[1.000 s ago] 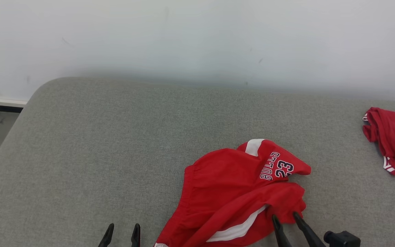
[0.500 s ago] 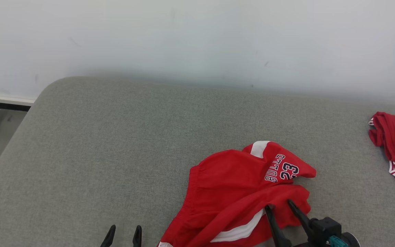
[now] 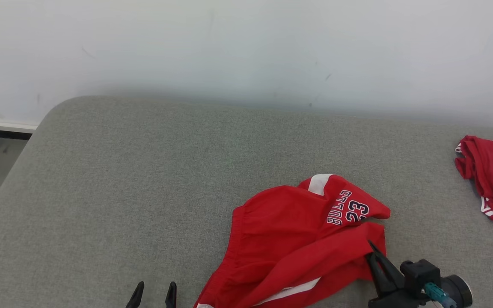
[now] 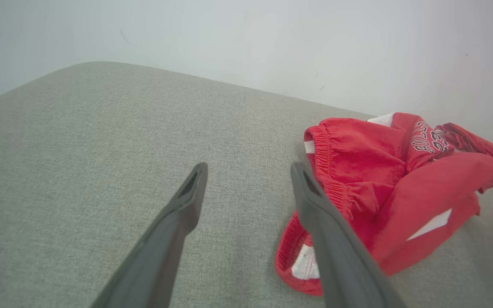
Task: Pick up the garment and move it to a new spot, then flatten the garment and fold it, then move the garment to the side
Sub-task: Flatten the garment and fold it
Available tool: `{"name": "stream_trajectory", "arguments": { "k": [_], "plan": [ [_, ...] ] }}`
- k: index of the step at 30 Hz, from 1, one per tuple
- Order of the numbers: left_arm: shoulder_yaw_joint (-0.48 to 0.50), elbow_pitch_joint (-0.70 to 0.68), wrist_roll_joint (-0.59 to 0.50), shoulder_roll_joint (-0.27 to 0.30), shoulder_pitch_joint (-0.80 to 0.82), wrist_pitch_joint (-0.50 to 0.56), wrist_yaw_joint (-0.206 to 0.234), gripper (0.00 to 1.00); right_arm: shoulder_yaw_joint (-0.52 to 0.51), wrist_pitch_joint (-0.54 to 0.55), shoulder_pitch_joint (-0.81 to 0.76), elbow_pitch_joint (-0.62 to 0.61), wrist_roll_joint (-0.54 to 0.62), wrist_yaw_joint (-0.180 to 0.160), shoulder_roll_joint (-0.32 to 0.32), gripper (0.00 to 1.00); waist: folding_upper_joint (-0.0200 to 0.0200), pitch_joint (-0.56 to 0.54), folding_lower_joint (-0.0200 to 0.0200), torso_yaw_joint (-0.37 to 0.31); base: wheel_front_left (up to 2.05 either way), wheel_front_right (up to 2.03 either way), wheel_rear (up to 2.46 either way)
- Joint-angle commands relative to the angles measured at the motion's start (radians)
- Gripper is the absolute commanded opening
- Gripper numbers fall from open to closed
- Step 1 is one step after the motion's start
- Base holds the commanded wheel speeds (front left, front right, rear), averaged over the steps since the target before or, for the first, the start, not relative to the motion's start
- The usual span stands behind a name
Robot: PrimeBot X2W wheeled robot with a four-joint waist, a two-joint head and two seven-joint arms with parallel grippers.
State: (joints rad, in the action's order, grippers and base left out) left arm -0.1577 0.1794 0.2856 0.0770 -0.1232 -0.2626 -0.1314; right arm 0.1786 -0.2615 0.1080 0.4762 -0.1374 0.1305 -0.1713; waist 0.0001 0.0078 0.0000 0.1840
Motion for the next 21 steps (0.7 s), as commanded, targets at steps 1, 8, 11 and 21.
{"name": "stream_trajectory", "arguments": {
  "k": [1,8,11,21],
  "plan": [
    [-0.003,0.004,-0.002,-0.004,0.007,-0.003,0.002,1.00,0.020,-0.005,0.031,0.007,0.000,0.001,-0.019,0.00,-0.0001,0.001,0.0000,0.000,0.00,0.00,0.00],
    [-0.025,0.016,0.002,-0.008,0.025,-0.003,0.002,1.00,0.167,0.063,0.216,0.106,-0.043,0.001,-0.097,0.00,-0.0001,0.009,0.0000,0.023,0.00,0.00,0.00],
    [-0.037,0.021,0.005,-0.010,0.032,-0.003,0.002,1.00,0.220,0.101,0.306,0.147,-0.070,0.001,-0.124,0.00,-0.0001,0.015,0.0000,0.044,0.00,0.00,0.00],
    [-0.058,0.041,0.019,-0.018,0.051,-0.003,0.002,1.00,0.318,0.079,0.462,0.348,-0.181,0.001,-0.129,1.00,-0.0001,0.027,0.0000,0.072,0.00,0.00,0.00]
  ]
}}
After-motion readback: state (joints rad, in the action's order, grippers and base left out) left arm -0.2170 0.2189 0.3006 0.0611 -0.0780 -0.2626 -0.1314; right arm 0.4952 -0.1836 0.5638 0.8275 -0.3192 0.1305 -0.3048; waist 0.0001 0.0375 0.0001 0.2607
